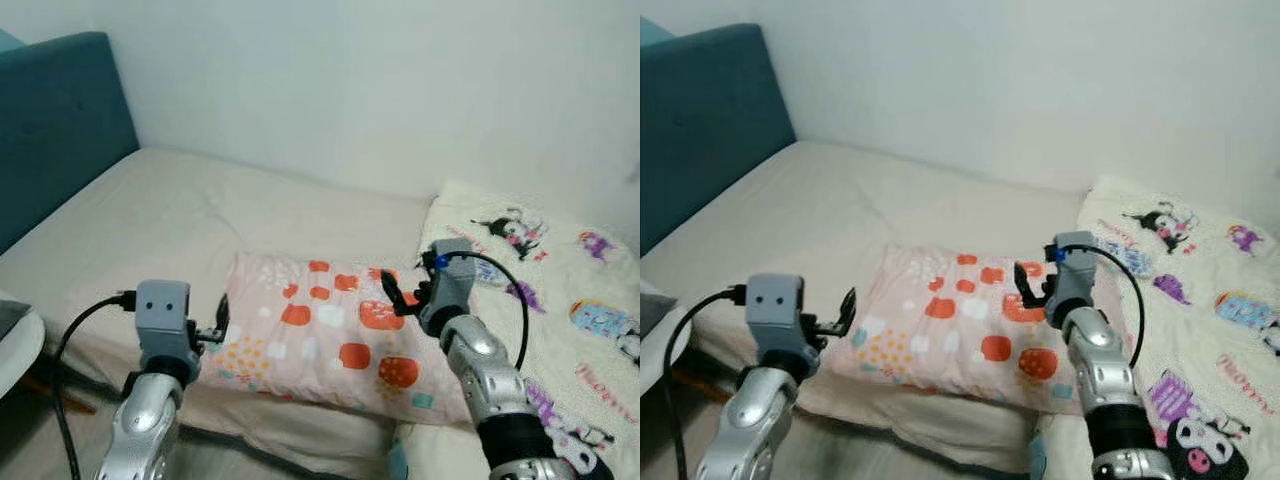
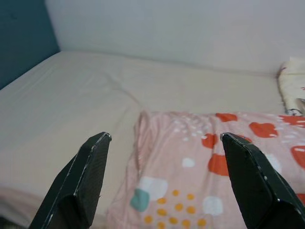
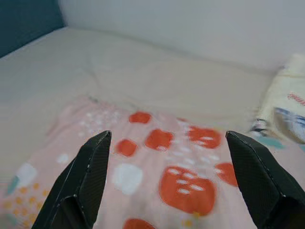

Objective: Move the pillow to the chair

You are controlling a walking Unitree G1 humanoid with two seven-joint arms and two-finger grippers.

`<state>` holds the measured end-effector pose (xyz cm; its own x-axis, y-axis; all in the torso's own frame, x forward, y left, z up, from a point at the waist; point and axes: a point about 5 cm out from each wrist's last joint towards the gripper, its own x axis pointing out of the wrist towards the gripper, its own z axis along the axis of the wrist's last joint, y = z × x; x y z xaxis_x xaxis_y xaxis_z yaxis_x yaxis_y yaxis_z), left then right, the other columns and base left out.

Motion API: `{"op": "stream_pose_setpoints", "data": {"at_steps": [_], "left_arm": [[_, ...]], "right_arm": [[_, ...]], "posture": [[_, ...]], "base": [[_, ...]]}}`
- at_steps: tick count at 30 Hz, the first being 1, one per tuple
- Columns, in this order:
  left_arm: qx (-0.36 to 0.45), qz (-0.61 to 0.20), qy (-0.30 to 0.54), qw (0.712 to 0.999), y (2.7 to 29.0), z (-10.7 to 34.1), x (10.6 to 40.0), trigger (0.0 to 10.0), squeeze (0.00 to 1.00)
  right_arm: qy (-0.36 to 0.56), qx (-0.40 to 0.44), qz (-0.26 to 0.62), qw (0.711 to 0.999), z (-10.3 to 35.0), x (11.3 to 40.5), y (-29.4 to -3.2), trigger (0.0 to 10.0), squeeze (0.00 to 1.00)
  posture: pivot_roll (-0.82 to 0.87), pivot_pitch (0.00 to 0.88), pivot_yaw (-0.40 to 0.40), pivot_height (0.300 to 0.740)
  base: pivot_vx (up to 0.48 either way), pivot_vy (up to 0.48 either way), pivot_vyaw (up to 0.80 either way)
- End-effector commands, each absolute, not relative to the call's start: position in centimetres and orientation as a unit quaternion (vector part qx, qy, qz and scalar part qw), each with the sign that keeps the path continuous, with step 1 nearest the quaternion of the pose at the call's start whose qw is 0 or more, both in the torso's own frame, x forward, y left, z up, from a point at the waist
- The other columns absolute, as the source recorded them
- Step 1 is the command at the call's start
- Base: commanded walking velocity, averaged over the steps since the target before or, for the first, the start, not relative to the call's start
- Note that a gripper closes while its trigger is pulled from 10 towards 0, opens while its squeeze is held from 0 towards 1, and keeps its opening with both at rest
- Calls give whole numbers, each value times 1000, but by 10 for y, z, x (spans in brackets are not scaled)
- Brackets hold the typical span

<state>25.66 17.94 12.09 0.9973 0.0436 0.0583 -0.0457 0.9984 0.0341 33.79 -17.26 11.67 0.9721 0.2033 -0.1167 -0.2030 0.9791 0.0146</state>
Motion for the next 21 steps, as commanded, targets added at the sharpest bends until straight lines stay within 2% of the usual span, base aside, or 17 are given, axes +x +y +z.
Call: {"op": "stream_pose_setpoints", "data": {"at_steps": [1,8,12,21], "left_arm": [[14,27,-22,999,181,117,256,10000,0],[12,29,-23,999,182,117,255,10000,0],[8,41,-18,999,185,116,255,10000,0],[9,60,-20,998,191,117,256,10000,0]], "right_arm": [[58,5,113,992,118,339,-168,10000,0],[56,8,128,990,121,341,-165,10000,0],[72,4,142,987,119,341,-163,10000,0],[129,20,136,982,104,340,-171,10000,0]], "posture": [[68,0,-42,740],[69,0,-45,740],[69,0,-48,740],[66,0,-48,700]], "base": [[311,0,0],[306,0,0],[0,0,0],[0,0,0]]}}
